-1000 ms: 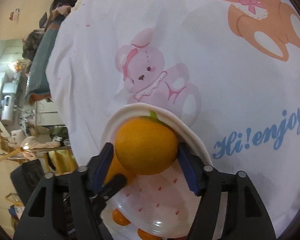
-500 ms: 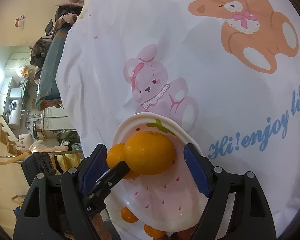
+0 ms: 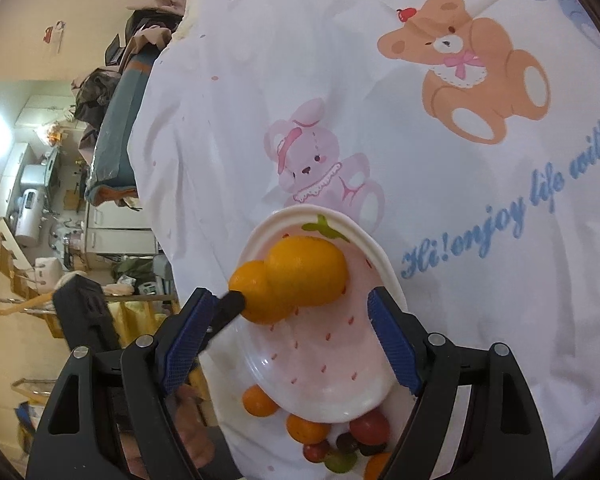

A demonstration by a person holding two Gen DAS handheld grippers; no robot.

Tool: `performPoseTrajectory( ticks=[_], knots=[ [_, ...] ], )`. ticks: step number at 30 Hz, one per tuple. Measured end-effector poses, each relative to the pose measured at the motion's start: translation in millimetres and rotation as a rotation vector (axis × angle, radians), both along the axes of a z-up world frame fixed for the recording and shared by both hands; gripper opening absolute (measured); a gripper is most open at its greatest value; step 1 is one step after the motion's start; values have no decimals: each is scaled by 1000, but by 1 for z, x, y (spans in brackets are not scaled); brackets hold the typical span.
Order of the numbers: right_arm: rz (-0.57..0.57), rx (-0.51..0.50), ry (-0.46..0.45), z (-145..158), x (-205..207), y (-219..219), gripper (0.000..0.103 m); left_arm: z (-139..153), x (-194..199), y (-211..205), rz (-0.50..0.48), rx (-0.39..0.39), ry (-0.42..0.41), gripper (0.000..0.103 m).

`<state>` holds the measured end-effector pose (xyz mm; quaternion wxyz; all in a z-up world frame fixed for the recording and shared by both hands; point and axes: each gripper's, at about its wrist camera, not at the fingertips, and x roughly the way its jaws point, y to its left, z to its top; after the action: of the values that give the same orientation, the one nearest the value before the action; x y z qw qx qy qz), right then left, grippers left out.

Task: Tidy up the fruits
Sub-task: 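Carry the large orange onto the pink plate with the left gripper while the right gripper places a tangerine there, then move the left gripper back to the fruit and grasp a tangerine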

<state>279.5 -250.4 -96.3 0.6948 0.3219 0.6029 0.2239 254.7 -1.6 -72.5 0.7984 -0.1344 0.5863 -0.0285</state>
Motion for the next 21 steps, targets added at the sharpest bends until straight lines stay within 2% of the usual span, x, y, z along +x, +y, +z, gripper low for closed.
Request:
performPoseTrajectory(
  ticks=[5, 12, 21],
  knots=[
    [4, -35, -40, 13, -21, -9, 87, 16, -19, 9, 30, -7, -19, 80],
    [9, -117, -113, 31, -64, -26, 87, 52, -60, 21, 61, 34, -93, 80],
    [11, -151, -144, 42, -115, -38, 87, 55, -104, 36, 75, 57, -71, 80]
  ],
)
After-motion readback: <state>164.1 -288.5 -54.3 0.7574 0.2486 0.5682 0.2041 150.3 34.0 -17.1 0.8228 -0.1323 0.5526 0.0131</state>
